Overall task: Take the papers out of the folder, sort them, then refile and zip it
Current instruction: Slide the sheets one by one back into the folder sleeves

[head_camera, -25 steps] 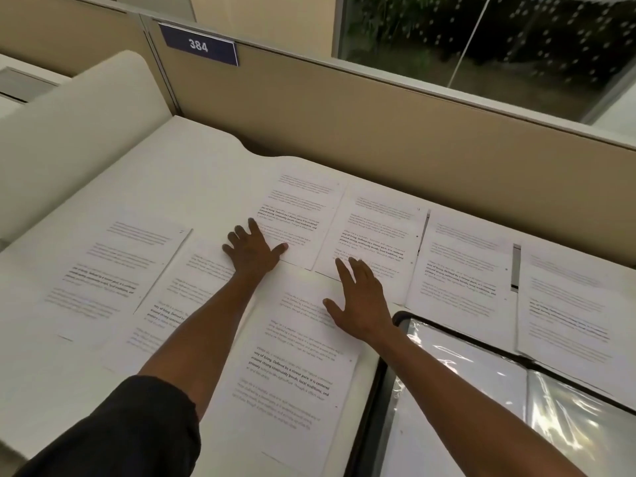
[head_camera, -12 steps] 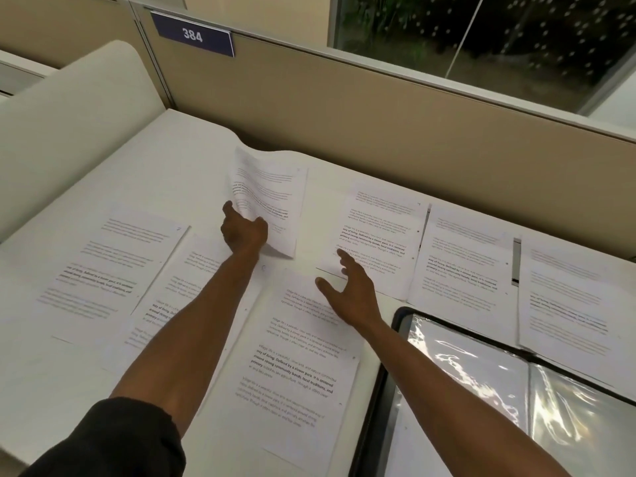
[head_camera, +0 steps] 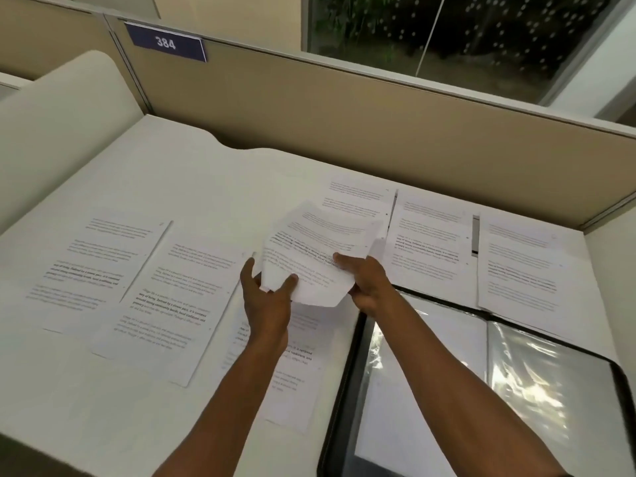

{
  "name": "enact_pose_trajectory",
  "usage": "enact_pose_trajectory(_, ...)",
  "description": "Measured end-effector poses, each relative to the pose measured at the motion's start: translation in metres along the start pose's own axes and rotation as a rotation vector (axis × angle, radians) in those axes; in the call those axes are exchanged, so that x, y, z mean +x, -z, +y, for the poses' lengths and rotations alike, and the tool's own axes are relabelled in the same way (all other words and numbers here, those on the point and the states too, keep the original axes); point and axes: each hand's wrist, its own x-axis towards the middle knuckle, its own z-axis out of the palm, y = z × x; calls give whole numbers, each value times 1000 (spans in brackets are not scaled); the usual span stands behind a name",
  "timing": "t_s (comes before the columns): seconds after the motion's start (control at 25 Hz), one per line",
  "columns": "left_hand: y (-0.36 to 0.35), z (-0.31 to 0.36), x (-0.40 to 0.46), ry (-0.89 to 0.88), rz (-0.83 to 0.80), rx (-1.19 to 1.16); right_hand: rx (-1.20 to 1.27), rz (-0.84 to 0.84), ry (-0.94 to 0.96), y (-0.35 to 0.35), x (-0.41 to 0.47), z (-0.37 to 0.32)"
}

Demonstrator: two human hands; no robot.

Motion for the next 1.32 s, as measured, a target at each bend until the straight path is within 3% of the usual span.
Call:
enact_pose_trajectory(0.28, 20, -49, -94, 90, -80, 212, -55, 35, 74, 104, -104, 27)
enact_pose_trajectory(0.44, 8, -72, -135, 117, -215, 265, -10, 77, 75, 170, -161, 46)
enact_pose_trajectory(0.72, -11, -113, -250, 39, -415, 420, 107, 182, 85, 271, -252, 73)
enact_pose_trajectory(1.04, 9, -168, -342, 68, -466, 488, 108, 251, 68, 360, -332, 106)
enact_pose_trajectory(1.24, 15, -169, -365, 158, -775, 681, 15, 370, 55, 398, -341, 116)
enact_pose_trajectory(1.32, 15, -171, -364, 129, -814, 808, -83, 416, 64, 410, -337, 120)
